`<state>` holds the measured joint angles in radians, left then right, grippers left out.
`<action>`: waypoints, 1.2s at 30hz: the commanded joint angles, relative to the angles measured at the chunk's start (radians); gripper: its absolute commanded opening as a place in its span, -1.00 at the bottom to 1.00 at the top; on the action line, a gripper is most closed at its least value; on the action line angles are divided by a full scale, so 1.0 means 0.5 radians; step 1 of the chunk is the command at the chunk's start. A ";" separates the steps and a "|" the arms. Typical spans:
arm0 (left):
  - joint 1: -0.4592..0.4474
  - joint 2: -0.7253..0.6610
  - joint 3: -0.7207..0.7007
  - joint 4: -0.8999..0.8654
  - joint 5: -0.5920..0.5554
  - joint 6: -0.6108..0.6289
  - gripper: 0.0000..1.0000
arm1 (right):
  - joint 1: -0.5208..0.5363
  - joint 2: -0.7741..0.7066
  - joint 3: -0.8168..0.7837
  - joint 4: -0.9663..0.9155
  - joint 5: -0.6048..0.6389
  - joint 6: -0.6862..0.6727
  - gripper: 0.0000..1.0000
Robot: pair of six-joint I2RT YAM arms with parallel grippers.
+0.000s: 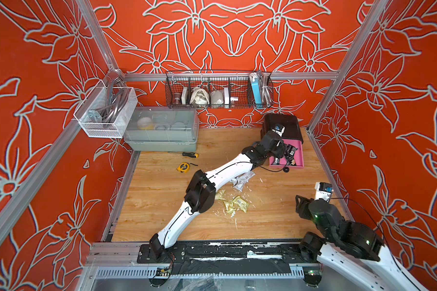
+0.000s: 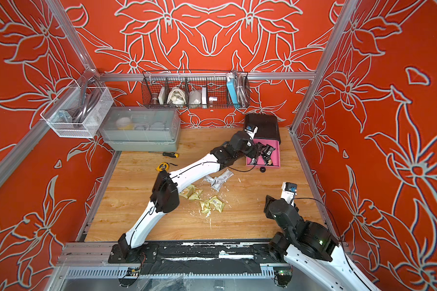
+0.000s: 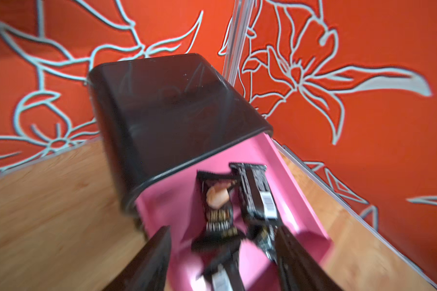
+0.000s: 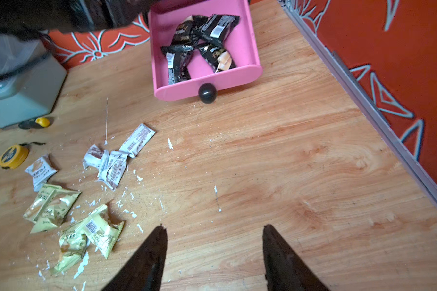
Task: Place the cookies into the drawer by color
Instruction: Place the cookie in the drawer, then close the drawer in the storage box.
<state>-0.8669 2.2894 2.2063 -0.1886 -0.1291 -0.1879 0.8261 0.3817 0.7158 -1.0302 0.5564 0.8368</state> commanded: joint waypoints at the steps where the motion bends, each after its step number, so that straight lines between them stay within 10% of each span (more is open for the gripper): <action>1: -0.018 -0.518 -0.345 -0.080 0.061 -0.119 0.35 | 0.012 0.128 0.070 0.238 -0.125 -0.228 0.34; 11: -0.018 -1.838 -1.893 -0.334 -0.061 -0.149 0.47 | -0.067 0.669 0.139 0.887 -0.330 -0.487 0.40; 18: -0.018 -2.867 -2.714 -0.505 -0.353 -0.086 0.67 | -0.677 1.026 0.208 1.193 -0.902 -0.486 0.43; 27: -0.018 -3.886 -3.086 -0.996 -0.587 -0.169 0.96 | -1.594 1.167 -0.057 1.637 -1.769 -0.022 0.44; 36: -0.018 -4.116 -3.065 -1.104 -0.589 -0.117 0.99 | -2.096 1.306 -0.431 2.217 -2.308 0.115 0.45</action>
<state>-0.8719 0.2390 0.6647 -0.7040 -0.4072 -0.2619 -0.1833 1.0042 0.5396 -0.0822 -0.4515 0.8490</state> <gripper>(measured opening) 0.992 0.724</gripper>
